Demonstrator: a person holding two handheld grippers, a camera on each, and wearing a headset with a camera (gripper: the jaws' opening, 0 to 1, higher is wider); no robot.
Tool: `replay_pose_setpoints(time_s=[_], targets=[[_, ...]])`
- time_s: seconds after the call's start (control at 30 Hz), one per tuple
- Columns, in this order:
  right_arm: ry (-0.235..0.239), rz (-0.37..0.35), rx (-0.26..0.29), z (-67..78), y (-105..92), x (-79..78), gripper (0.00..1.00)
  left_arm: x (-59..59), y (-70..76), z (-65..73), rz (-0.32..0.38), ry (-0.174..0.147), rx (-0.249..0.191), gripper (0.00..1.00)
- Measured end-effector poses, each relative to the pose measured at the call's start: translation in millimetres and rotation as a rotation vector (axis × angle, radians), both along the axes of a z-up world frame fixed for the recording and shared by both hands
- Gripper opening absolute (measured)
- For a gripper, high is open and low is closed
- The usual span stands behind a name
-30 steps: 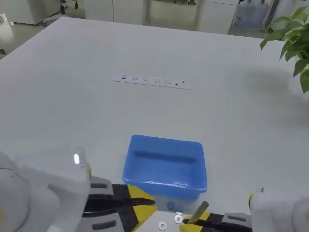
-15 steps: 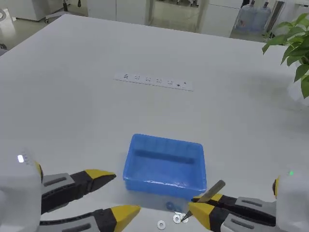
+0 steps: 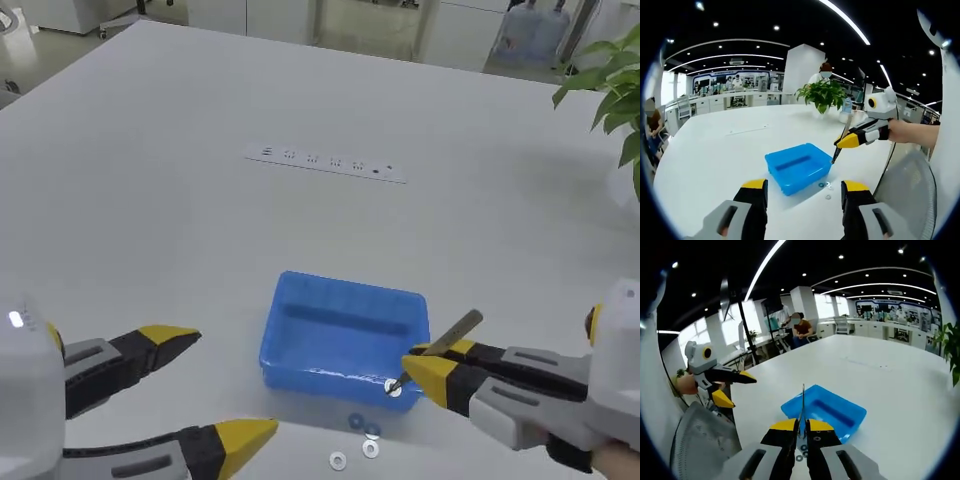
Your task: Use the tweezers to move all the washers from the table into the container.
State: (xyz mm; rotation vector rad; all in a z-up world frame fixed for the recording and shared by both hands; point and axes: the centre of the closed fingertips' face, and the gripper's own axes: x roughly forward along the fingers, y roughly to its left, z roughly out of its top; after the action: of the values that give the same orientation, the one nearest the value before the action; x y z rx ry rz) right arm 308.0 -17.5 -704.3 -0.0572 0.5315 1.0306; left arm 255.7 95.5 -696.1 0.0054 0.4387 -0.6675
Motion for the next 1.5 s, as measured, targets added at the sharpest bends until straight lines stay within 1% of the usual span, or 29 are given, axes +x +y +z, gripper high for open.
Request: replay_pose_setpoints(time_s=[0.17, 0.23, 0.37, 0.43, 0.5, 0.6, 0.63, 0.67, 0.7, 0.77, 0.8, 0.93, 1.0, 1.13, 1.23, 1.5], targets=[[-0.016, 0.003, -0.021, -2.5, -0.5, 13.2, 0.03, 0.3, 2.7, 4.1, 0.028, -0.010, -0.014, 0.61], [-0.022, 0.001, -0.034, -4.8, -1.9, 20.4, 0.03, -0.8, 4.3, 3.8, 0.040, -0.007, -0.014, 0.61], [-0.028, -0.012, -0.065, -11.6, -4.7, 33.7, 0.03, -4.9, 7.6, 2.9, 0.057, -0.001, -0.013, 0.61], [-0.027, -0.022, -0.075, -16.2, -6.5, 41.0, 0.03, -6.2, 9.7, 3.8, 0.066, -0.005, -0.013, 0.61], [-0.026, -0.029, -0.080, -19.1, -6.5, 45.5, 0.03, -6.8, 10.9, 3.8, 0.071, -0.001, -0.017, 0.61], [-0.024, -0.033, -0.096, -26.2, -4.5, 52.1, 0.03, -6.6, 13.3, 3.9, 0.077, -0.002, -0.013, 0.61], [-0.022, -0.031, -0.107, -29.7, -3.4, 54.3, 0.03, -6.5, 13.6, 4.0, 0.076, -0.002, -0.013, 0.61], [-0.029, -0.026, -0.120, -32.0, -3.3, 56.1, 0.03, -6.0, 14.3, 4.3, 0.077, -0.003, -0.011, 0.61], [-0.052, -0.019, -0.148, -35.2, -3.9, 59.4, 0.03, -5.8, 14.3, 4.8, 0.076, -0.003, -0.010, 0.61], [-0.059, -0.005, -0.167, -40.1, -1.7, 60.7, 0.03, -4.9, 13.4, 7.2, 0.075, -0.008, -0.011, 0.61], [-0.056, -0.004, -0.169, -42.1, -1.0, 61.3, 0.03, -4.2, 13.3, 8.2, 0.076, -0.013, -0.011, 0.61], [-0.036, 0.004, -0.174, -51.5, 0.9, 62.7, 0.03, -3.5, 10.9, 9.5, 0.072, -0.016, -0.014, 0.61], [-0.036, 0.006, -0.182, -54.9, 1.4, 63.1, 0.03, -3.9, 9.2, 9.9, 0.065, -0.016, -0.014, 0.61], [-0.034, 0.012, -0.190, -57.8, 2.5, 62.7, 0.03, -4.5, 9.5, 8.9, 0.064, -0.014, -0.008, 0.61], [-0.044, 0.016, -0.208, -59.8, 1.4, 63.3, 0.03, -4.8, 11.1, 8.9, 0.069, -0.016, -0.007, 0.61], [-0.054, 0.016, -0.220, -61.8, 1.0, 64.4, 0.03, -5.5, 14.0, 9.4, 0.075, -0.017, -0.007, 0.61]])
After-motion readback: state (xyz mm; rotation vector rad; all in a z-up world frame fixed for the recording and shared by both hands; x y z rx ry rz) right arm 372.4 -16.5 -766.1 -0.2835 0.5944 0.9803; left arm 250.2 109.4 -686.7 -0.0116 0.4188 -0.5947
